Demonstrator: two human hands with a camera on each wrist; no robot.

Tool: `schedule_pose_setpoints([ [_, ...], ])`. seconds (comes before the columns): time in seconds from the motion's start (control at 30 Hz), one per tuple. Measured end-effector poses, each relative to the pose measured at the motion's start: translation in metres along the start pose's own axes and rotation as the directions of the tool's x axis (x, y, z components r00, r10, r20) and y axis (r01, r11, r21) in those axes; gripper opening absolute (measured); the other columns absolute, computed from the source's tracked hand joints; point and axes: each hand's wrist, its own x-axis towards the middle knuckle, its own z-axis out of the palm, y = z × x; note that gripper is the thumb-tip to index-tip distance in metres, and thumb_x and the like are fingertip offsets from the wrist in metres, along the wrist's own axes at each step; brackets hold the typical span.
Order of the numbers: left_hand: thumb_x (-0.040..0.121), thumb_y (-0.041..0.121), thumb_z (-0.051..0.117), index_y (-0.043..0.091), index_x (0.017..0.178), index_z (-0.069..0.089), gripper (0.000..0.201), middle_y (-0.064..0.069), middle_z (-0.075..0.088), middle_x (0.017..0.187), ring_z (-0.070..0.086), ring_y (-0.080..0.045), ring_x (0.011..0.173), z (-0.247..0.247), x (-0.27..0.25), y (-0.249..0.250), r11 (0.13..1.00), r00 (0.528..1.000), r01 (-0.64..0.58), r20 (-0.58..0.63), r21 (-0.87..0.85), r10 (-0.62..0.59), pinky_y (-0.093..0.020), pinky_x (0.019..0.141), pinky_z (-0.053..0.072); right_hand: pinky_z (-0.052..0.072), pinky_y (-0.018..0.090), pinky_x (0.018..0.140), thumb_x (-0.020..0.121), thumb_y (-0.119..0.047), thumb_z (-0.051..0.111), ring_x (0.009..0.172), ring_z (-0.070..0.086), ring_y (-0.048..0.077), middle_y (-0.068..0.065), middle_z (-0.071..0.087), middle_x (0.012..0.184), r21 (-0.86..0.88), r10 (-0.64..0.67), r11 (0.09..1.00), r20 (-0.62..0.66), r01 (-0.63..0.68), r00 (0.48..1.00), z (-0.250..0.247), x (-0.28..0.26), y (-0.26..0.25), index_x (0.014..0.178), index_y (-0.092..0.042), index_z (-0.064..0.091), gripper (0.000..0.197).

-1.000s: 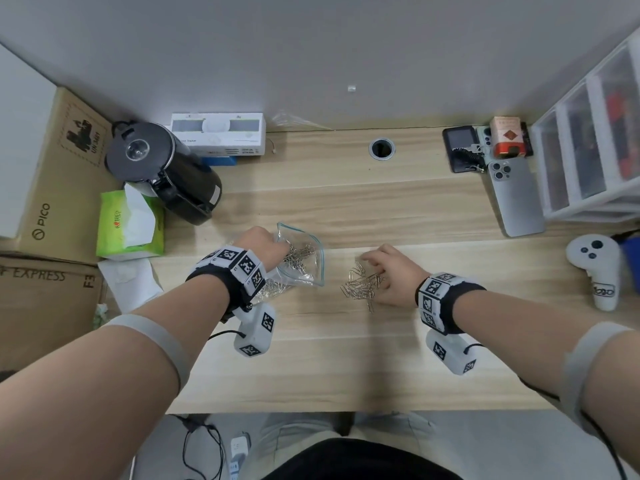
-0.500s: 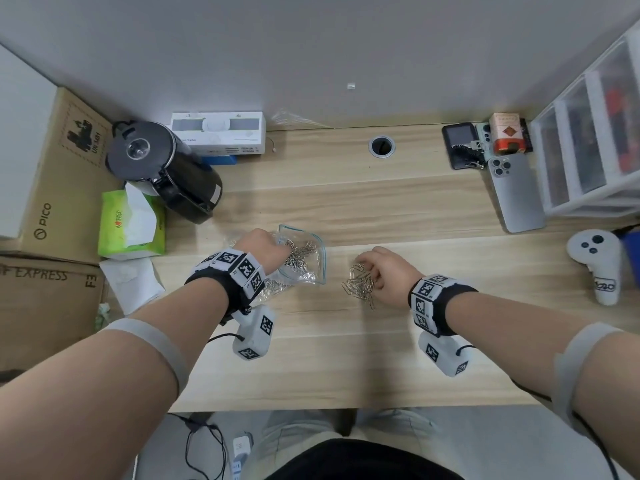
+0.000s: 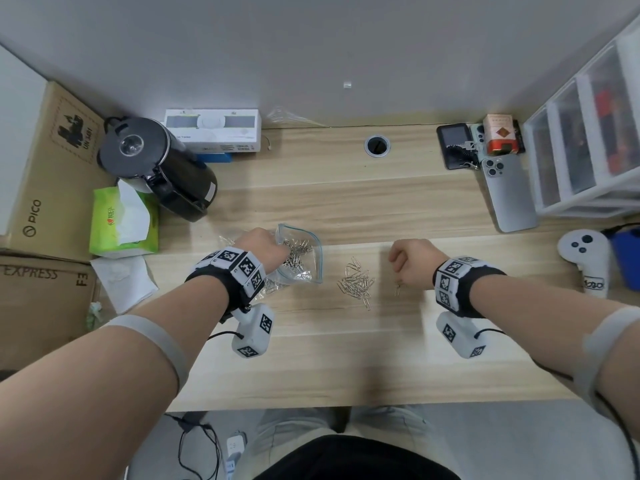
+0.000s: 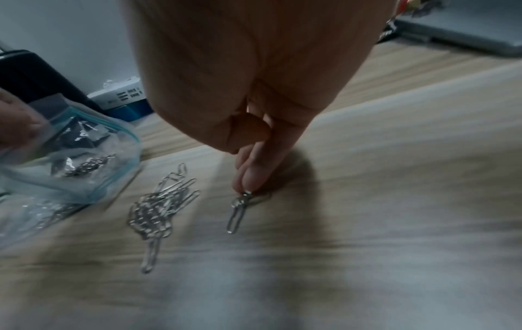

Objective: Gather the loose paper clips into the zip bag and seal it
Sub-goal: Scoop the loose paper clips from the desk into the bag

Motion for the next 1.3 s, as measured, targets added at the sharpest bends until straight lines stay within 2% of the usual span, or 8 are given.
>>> schedule_pose_setpoints([
  [0.2,0.084,0.029,0.058,0.016,0.057,0.035,0.038,0.0,0.037,0.056,0.038,-0.019,0.052,-0.002,0.004,0.001,1.0,1.0,0.019,0.015,0.012,-0.02,-0.025,0.05,0.028,0.058,0.033,0.071,0.069,0.003,0.059,0.072,0.069,0.018,-0.001,0.069,0.078,0.208,-0.047,0.977,-0.008,0.048,0.999,0.026,0.007,-0.018,0.077,-0.026,0.061,0.031],
  [0.33,0.084,0.029,0.058,0.016,0.059,0.037,0.036,-0.001,0.039,0.058,0.04,-0.02,0.054,-0.001,0.005,0.0,1.0,1.0,0.028,0.009,0.0,-0.028,-0.026,0.051,0.029,0.047,0.024,0.064,0.071,-0.002,0.051,0.069,0.061,0.017,-0.003,0.064,0.076,-0.026,-0.053,0.998,-0.047,0.052,0.997,0.0,0.0,-0.023,0.082,-0.021,0.063,0.025],
  [0.43,0.084,0.028,0.058,0.016,0.058,0.036,0.036,0.0,0.038,0.057,0.038,-0.019,0.052,0.0,0.004,-0.001,1.0,1.0,0.028,0.01,0.003,-0.028,-0.025,0.05,0.027,0.057,0.03,0.06,0.073,-0.001,0.042,0.061,0.07,0.024,0.004,0.069,0.072,-0.123,0.098,0.989,0.077,-0.088,0.992,-0.012,-0.007,-0.019,0.083,-0.011,0.06,0.023],
  [0.63,0.081,0.031,0.057,0.018,0.057,0.036,0.035,0.001,0.038,0.056,0.038,-0.02,0.052,0.002,0.006,-0.001,1.0,0.999,0.025,0.023,0.0,-0.025,-0.025,0.051,0.028,0.054,0.03,0.051,0.084,0.007,0.032,0.06,0.07,0.031,0.023,0.071,0.079,0.13,0.21,0.957,0.302,-0.258,0.93,0.014,-0.009,-0.021,0.087,0.0,0.052,0.021],
  [0.9,0.084,0.027,0.058,0.017,0.057,0.034,0.037,0.001,0.037,0.057,0.037,-0.018,0.053,0.0,0.005,-0.001,1.0,1.0,0.024,0.005,0.001,-0.024,-0.025,0.049,0.026,0.048,0.025,0.061,0.072,-0.003,0.063,0.062,0.055,0.012,-0.003,0.06,0.071,0.127,-0.103,0.988,0.081,0.092,0.991,0.024,0.003,-0.03,0.078,-0.017,0.056,0.016],
  [0.97,0.084,0.028,0.057,0.017,0.057,0.033,0.037,0.0,0.036,0.057,0.037,-0.019,0.053,0.0,0.005,-0.002,1.0,1.0,0.02,0.012,0.008,-0.02,-0.026,0.05,0.026,0.047,0.027,0.071,0.064,-0.014,0.074,0.073,0.053,0.01,-0.006,0.055,0.085,0.029,-0.179,0.984,0.022,0.178,0.984,0.022,0.004,-0.026,0.088,-0.022,0.055,0.032],
  [1.13,0.082,0.029,0.056,0.017,0.056,0.033,0.036,0.0,0.035,0.057,0.037,-0.02,0.054,0.003,0.007,-0.006,1.0,1.0,0.008,0.01,0.009,-0.008,-0.027,0.052,0.027,0.044,0.029,0.095,0.043,-0.034,0.086,0.117,0.036,0.013,-0.005,0.033,0.13,-0.336,-0.326,0.867,0.174,0.367,0.929,0.03,0.0,-0.027,0.137,-0.03,0.035,0.107],
  [1.3,0.084,0.027,0.057,0.018,0.056,0.03,0.04,0.001,0.031,0.056,0.034,-0.018,0.052,0.003,0.007,-0.007,1.0,1.0,-0.001,0.003,0.005,0.001,-0.026,0.05,0.024,0.042,0.034,0.098,0.052,-0.032,0.089,0.112,0.037,0.019,-0.003,0.035,0.125,-0.344,-0.388,0.83,0.207,0.438,0.898,0.044,0.004,-0.032,0.136,-0.032,0.044,0.096],
])
